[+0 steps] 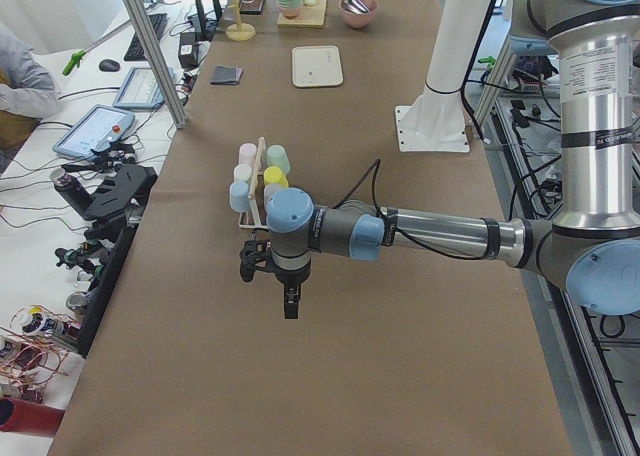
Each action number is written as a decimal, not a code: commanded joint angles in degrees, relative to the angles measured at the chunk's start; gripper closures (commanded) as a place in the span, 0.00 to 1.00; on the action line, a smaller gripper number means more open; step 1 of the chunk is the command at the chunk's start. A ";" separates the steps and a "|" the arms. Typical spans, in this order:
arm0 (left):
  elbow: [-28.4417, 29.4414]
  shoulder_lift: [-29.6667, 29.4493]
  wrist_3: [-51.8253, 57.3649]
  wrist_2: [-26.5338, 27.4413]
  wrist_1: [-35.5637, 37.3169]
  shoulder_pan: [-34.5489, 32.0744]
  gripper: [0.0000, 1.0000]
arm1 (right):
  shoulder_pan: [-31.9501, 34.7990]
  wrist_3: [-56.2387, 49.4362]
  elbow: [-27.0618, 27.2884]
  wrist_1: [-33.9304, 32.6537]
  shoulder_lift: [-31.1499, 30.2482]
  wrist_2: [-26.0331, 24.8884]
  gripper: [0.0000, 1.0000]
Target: Pick up and place green cup on tray
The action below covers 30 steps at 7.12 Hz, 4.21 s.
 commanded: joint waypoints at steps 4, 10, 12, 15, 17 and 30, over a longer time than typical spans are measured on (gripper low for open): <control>-3.39 -7.38 0.22 0.44 7.66 5.19 0.02 | 0.05 -0.40 0.06 0.21 0.04 -0.02 0.00; -8.94 -28.63 0.57 6.77 28.65 20.39 0.02 | -14.68 25.24 -0.63 21.88 2.50 -0.10 0.01; -8.86 -35.47 5.44 13.31 35.13 27.66 0.02 | -18.47 25.26 -2.47 26.73 3.55 2.43 0.03; -7.55 -42.08 17.49 28.43 43.68 35.60 0.02 | -25.07 25.27 -3.18 30.18 3.56 2.62 0.03; -1.84 -51.41 30.14 40.20 52.05 42.86 0.02 | -27.28 25.01 -4.59 30.54 3.56 2.71 0.05; 14.33 -54.94 55.25 78.49 53.46 61.45 0.02 | -30.62 24.48 -6.52 30.01 4.09 5.08 0.49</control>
